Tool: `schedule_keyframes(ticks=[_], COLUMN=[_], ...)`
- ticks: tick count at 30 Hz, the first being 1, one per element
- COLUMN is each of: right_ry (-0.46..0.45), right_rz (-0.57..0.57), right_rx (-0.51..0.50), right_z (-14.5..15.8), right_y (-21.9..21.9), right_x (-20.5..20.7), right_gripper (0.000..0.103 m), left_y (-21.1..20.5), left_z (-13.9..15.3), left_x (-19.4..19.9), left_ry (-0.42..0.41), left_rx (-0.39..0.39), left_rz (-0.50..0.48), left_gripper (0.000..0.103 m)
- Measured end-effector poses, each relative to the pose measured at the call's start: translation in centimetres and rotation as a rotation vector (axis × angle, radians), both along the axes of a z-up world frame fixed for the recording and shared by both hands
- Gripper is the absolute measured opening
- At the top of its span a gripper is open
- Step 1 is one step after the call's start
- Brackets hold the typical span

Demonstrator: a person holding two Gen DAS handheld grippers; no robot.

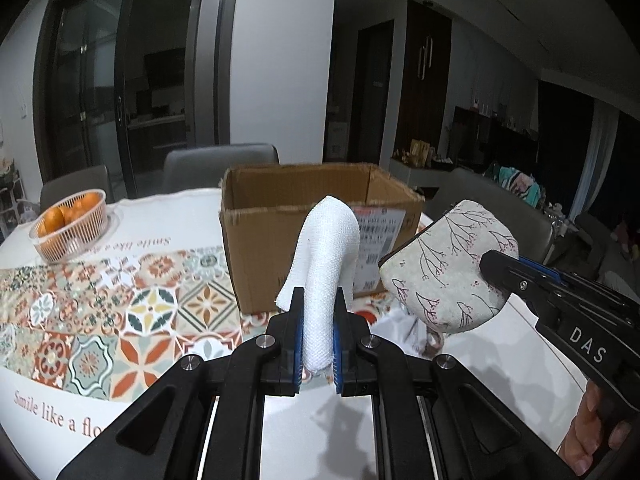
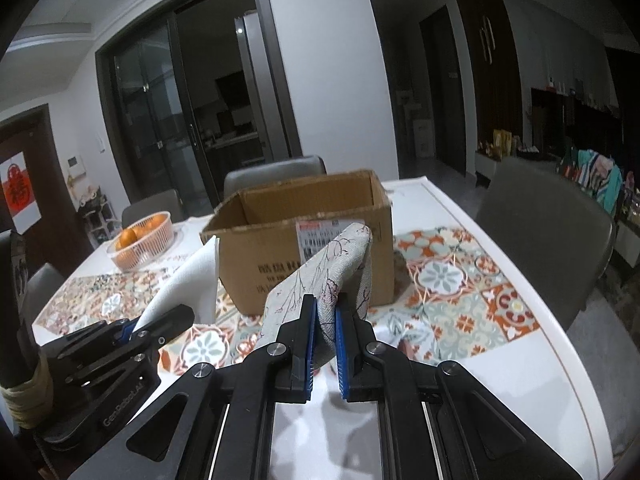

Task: Organize soft objects
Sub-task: 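Lift the white cloth and floral pouch and carry them over the box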

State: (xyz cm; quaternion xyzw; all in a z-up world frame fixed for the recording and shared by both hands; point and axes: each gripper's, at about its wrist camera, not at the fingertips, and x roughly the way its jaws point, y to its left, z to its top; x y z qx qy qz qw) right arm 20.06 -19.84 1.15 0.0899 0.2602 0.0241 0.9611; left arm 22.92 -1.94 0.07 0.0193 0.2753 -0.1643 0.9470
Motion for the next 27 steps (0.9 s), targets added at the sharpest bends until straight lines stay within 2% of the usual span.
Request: schedule_keyframes(ticks=[16,27], right_ry=[-0.157,-0.227], right_rz=[-0.010,-0.004], right_rx=[-0.011,-0.026], right_z=[4.4,6.1], right_y=[0.0,0.1], right_x=[1.1,3.2], right_gripper=[0.010,0.010], left_y=[0.3,0.1], left_z=[4.4,5.8], left_x=[1.4,3.8], left_ry=[-0.139,-0.188], left_rx=[-0.019,-0.014], left_rz=[0.015,0.021], left_gripper=[0.013,0.013])
